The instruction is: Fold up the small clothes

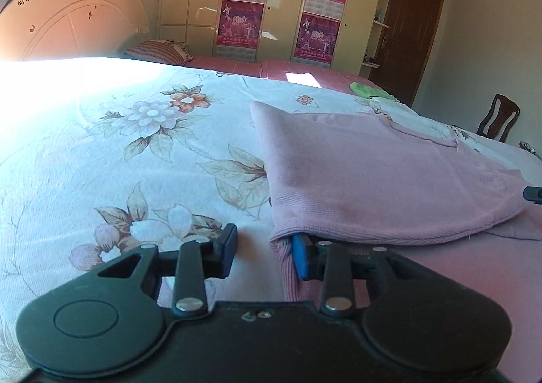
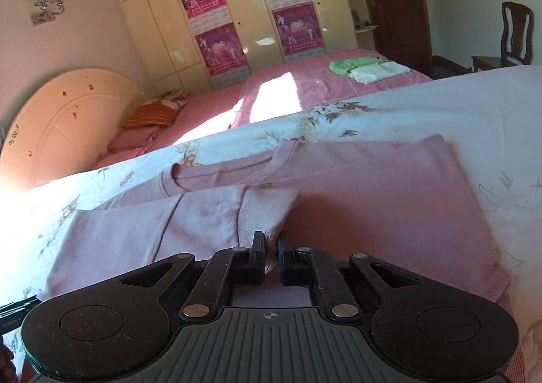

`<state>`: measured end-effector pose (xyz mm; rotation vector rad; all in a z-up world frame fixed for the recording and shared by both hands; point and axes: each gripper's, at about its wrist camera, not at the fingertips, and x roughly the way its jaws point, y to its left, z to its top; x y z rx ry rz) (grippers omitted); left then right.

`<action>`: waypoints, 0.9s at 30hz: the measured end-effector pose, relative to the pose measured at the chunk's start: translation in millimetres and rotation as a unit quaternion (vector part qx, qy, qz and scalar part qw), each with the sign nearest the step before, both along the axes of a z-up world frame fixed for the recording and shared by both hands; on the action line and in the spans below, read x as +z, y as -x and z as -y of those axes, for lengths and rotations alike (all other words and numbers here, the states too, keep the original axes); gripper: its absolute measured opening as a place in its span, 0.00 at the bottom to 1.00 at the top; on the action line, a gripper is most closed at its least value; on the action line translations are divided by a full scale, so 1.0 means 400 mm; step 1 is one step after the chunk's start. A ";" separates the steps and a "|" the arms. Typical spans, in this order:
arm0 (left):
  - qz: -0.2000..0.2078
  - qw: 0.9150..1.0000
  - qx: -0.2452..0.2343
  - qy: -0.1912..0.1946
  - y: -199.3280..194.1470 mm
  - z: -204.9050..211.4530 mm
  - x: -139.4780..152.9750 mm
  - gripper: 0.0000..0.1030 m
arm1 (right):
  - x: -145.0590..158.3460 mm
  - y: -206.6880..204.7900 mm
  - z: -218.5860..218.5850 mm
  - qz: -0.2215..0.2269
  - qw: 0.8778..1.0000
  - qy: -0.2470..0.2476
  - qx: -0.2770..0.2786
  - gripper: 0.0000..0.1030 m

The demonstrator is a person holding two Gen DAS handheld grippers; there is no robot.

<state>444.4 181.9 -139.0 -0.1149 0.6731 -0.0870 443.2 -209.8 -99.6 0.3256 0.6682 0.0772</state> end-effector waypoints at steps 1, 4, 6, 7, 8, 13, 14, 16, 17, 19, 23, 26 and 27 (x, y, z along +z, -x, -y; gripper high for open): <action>-0.001 1.000 -0.001 -0.001 0.001 0.000 0.001 0.32 | -0.006 0.012 0.007 0.000 1.000 0.000 -0.004 0.06; -0.004 1.000 -0.004 -0.003 -0.003 0.001 0.002 0.31 | -0.004 0.026 0.010 0.005 1.000 -0.001 -0.004 0.06; -0.005 1.000 -0.004 -0.002 -0.004 0.001 0.002 0.31 | 0.002 0.035 0.008 0.008 1.000 0.007 0.000 0.06; -0.005 1.000 -0.004 -0.002 -0.004 0.001 0.002 0.31 | 0.002 0.035 0.009 0.009 1.000 0.007 0.001 0.06; -0.006 1.000 -0.003 -0.001 -0.004 0.001 0.002 0.31 | 0.004 0.031 0.007 0.009 1.000 0.006 0.001 0.06; -0.009 1.000 -0.003 0.000 -0.006 0.000 0.003 0.31 | -0.007 0.025 0.010 -0.001 1.000 0.009 0.000 0.06; -0.010 1.000 -0.004 0.000 -0.005 0.001 0.003 0.31 | -0.010 0.024 0.013 -0.003 1.000 0.005 -0.003 0.06; -0.016 1.000 -0.011 -0.002 -0.004 0.000 0.005 0.32 | -0.016 0.026 0.013 -0.007 1.000 0.006 -0.004 0.06; -0.021 1.000 -0.022 -0.006 -0.003 -0.002 0.008 0.32 | -0.022 0.026 0.010 -0.010 1.000 0.012 -0.004 0.06; -0.033 0.999 -0.036 -0.009 0.001 -0.010 0.019 0.36 | -0.040 0.023 0.015 -0.031 0.999 0.022 -0.012 0.06; 0.018 0.999 -0.030 0.013 0.055 -0.029 0.086 0.49 | 0.002 0.075 0.048 0.008 0.998 0.029 -0.060 0.06; 0.035 0.998 -0.055 0.018 0.033 0.021 0.105 0.57 | 0.027 0.072 0.019 0.026 0.999 0.023 -0.018 0.06; 0.030 0.997 -0.064 0.020 0.015 0.043 0.097 0.57 | 0.026 0.064 0.003 0.027 0.999 0.027 -0.005 0.06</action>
